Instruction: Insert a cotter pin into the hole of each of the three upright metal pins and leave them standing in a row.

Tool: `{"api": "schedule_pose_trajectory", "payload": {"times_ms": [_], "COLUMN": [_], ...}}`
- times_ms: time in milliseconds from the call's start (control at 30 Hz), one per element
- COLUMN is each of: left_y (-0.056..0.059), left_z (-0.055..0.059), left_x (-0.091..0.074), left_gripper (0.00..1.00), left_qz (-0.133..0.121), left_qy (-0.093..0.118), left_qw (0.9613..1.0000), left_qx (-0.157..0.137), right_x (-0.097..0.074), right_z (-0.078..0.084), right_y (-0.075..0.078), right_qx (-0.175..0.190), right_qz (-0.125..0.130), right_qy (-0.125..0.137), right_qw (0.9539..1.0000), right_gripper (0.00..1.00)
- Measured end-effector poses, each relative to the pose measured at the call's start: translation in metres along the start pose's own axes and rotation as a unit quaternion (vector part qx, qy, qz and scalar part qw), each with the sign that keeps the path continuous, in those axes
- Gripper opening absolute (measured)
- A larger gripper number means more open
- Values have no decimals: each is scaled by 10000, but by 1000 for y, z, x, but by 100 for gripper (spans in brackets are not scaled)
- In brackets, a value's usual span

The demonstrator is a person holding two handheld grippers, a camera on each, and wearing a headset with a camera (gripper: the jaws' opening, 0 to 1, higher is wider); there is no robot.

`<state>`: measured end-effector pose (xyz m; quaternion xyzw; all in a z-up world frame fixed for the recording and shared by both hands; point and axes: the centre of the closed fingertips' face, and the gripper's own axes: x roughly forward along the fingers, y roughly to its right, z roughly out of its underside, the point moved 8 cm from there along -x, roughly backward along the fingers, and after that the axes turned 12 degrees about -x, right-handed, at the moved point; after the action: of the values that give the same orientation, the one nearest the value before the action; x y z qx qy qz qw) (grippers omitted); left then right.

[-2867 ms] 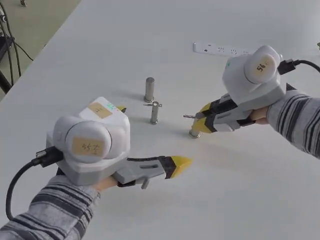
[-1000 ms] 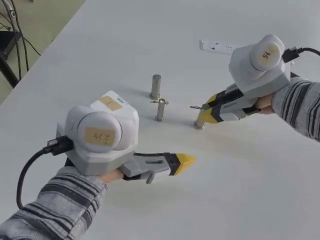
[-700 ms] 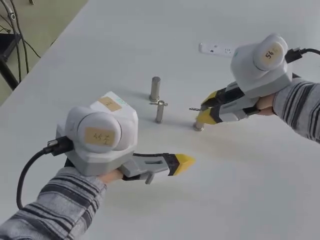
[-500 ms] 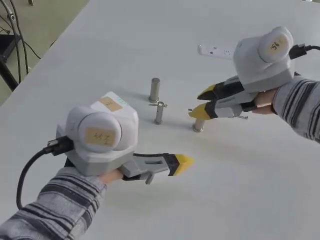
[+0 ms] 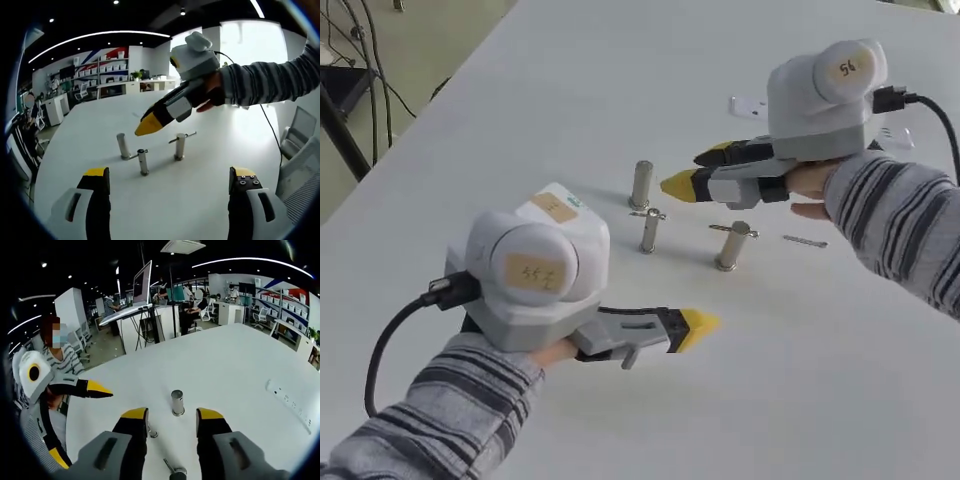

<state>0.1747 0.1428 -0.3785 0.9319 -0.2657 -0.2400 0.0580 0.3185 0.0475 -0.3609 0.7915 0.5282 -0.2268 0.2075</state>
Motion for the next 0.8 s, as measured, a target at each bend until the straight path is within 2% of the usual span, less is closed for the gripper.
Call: {"api": "schedule_pose_trajectory", "payload": {"times_ms": [100, 300, 500, 600, 800], "left_y": [0, -3, -5, -5, -6], "left_z": [-1, 2, 3, 3, 2], "left_x": [0, 0, 1, 1, 1], "left_gripper": [99, 99, 98, 98, 98], "left_qz": [1, -54, -86, -109, -113], "left_qy": [20, -52, -76, -84, -89], "left_qw": [10000, 9999, 9999, 9998, 9998], "left_qx": [-23, -96, -115, -109, -143], "right_x": [11, 34, 52, 61, 70], "right_z": [0, 2, 4, 8, 11], "right_y": [2, 1, 2, 8, 15], "right_qx": [215, 347, 328, 346, 301], "right_qz": [80, 101, 184, 227, 338], "right_qy": [-29, -28, -54, -72, -110], "right_qw": [9997, 9993, 9993, 9991, 9989], "right_gripper": [33, 30, 27, 25, 21]}}
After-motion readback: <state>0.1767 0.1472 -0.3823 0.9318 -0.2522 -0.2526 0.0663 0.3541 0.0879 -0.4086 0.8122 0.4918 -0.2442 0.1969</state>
